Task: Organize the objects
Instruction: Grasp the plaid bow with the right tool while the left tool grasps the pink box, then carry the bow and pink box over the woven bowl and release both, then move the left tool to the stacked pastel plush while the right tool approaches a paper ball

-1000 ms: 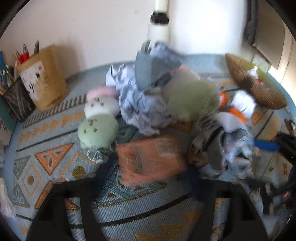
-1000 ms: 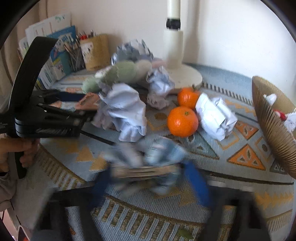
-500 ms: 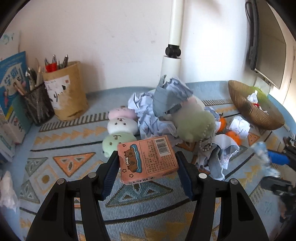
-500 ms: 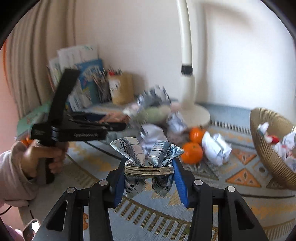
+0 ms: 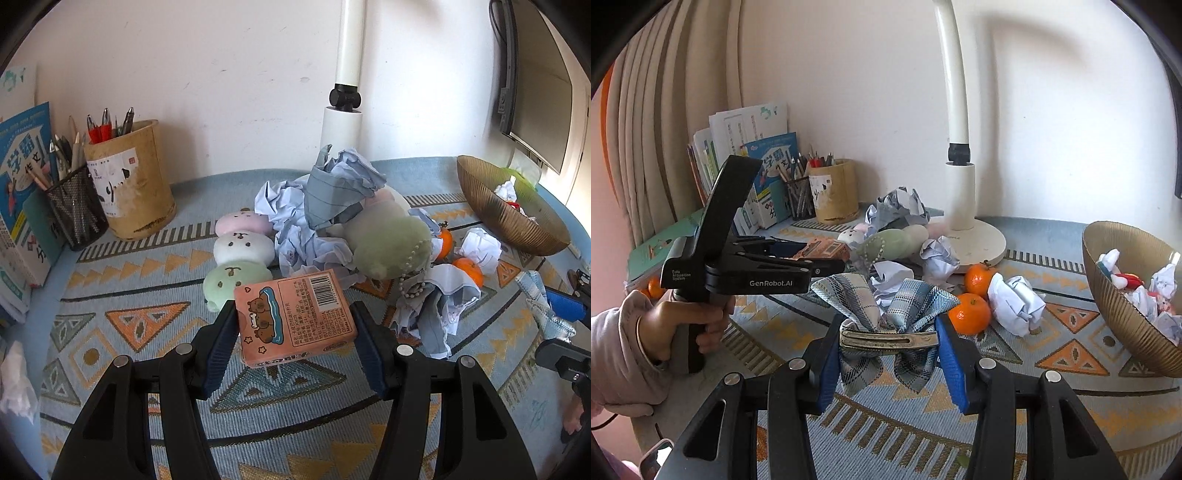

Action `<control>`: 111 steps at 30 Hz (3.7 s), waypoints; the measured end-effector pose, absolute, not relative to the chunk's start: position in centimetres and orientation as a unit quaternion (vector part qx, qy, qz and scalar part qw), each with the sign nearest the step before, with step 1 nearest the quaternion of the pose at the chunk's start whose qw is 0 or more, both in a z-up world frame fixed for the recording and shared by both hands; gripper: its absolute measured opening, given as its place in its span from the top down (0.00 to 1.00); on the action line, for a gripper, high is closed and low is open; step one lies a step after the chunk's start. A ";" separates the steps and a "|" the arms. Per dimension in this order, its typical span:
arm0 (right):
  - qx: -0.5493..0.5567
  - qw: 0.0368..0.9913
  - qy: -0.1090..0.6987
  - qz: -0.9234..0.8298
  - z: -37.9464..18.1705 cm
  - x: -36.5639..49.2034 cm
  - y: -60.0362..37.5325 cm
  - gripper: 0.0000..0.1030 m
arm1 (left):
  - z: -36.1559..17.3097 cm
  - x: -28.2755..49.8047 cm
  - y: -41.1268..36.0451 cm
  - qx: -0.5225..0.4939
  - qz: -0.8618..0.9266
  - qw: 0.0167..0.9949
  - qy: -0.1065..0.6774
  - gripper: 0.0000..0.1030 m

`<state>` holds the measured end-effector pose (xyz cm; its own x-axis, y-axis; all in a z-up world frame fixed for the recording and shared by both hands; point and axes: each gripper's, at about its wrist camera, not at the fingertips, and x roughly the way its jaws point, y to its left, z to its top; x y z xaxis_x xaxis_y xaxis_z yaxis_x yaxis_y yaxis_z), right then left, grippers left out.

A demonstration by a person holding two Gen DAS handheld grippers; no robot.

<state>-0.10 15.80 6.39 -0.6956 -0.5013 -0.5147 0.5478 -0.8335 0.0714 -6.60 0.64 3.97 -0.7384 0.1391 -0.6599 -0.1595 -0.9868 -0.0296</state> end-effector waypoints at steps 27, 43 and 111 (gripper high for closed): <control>0.261 0.269 0.028 -0.927 7.5 -0.2 17.2 0.54 | 6.3 -6.1 0.3 -0.327 0.942 0.068 -0.013 0.44; 0.247 0.151 -0.017 -0.957 16.6 -7.9 29.8 0.54 | 14.9 -12.5 16.0 -0.282 0.942 0.180 0.020 0.44; 0.382 0.121 -0.091 -0.912 4.1 -10.8 21.0 0.00 | 3.1 -11.9 -4.7 -0.425 0.904 0.044 -0.014 0.00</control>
<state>-10.75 21.01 4.11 -0.6792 -0.2894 -0.6745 0.1507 -0.9544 0.2577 -11.95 -4.67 3.08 -0.6353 0.0907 -0.7669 -0.0676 -0.9958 -0.0617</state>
